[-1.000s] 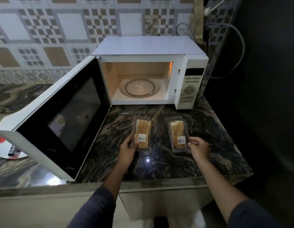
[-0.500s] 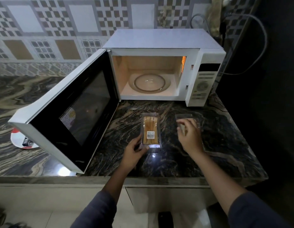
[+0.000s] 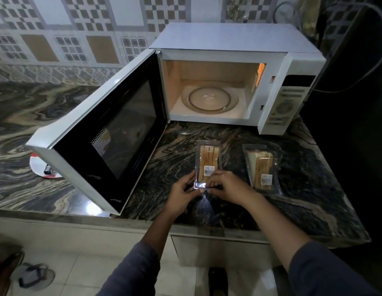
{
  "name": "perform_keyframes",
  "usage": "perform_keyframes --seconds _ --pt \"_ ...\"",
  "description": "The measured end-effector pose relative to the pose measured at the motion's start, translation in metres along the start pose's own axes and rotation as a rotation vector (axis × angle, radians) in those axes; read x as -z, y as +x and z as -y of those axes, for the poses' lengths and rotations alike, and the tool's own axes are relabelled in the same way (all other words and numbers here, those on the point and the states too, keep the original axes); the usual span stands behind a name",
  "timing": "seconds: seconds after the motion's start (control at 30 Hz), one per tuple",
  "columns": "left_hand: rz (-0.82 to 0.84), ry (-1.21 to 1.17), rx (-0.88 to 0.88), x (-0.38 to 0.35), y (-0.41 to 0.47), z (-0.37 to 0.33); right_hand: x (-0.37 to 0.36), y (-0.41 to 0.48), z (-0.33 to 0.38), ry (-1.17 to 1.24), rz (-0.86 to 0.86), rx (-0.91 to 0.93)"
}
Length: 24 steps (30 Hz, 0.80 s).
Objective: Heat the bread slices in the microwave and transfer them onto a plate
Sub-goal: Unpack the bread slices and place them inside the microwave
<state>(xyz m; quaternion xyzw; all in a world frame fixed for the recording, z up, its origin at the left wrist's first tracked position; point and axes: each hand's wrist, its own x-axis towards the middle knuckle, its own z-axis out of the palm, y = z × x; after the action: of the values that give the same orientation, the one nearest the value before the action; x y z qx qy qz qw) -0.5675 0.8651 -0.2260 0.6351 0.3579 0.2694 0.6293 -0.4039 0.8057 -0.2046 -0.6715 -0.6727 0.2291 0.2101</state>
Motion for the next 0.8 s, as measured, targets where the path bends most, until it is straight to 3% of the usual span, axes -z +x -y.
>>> perform_keyframes --seconds 0.43,0.8 --pt "-0.098 -0.034 0.097 0.001 0.006 0.005 0.011 0.015 0.015 -0.023 0.065 -0.236" --pt "-0.138 -0.046 0.122 0.0 0.009 0.005 0.023 0.019 0.024 -0.121 0.159 -0.243"
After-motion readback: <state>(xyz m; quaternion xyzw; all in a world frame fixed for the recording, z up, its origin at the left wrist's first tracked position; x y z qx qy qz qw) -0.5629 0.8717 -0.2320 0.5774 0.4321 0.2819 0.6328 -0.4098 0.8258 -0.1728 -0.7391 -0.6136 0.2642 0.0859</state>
